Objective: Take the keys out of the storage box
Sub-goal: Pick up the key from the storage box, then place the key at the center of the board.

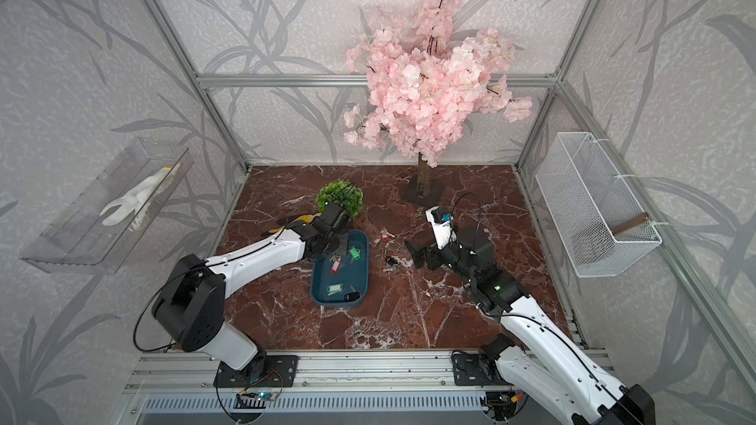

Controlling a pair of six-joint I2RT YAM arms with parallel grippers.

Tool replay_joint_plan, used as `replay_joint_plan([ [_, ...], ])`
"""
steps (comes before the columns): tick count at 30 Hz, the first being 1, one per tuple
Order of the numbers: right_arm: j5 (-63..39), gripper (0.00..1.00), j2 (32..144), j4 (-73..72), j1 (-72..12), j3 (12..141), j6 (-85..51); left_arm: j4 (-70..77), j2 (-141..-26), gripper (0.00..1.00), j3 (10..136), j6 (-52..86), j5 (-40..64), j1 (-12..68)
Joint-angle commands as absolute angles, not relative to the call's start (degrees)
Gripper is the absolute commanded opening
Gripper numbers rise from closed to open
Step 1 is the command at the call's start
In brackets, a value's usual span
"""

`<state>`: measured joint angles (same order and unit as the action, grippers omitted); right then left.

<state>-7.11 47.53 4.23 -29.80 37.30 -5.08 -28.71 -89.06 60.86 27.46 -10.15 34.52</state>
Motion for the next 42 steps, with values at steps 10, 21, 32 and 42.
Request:
replay_joint_plan([
  [10,1.98,0.99,44.70,1.05,-30.13,38.23,-4.71,-27.68,-75.89,0.00,59.97,22.01,-6.33,40.11],
  [21,11.17,0.99,42.03,0.35,-30.07,37.32,-5.88,-30.09,-78.33,0.00,65.91,15.92,-10.12,54.05],
  [32,21.38,0.99,38.04,2.23,-30.03,35.05,-6.02,-29.54,-86.46,0.00,67.30,17.78,-6.59,59.66],
  [42,26.41,0.99,36.97,4.04,-29.90,34.54,-6.40,-29.72,-93.84,0.00,68.60,22.20,-6.45,59.83],
])
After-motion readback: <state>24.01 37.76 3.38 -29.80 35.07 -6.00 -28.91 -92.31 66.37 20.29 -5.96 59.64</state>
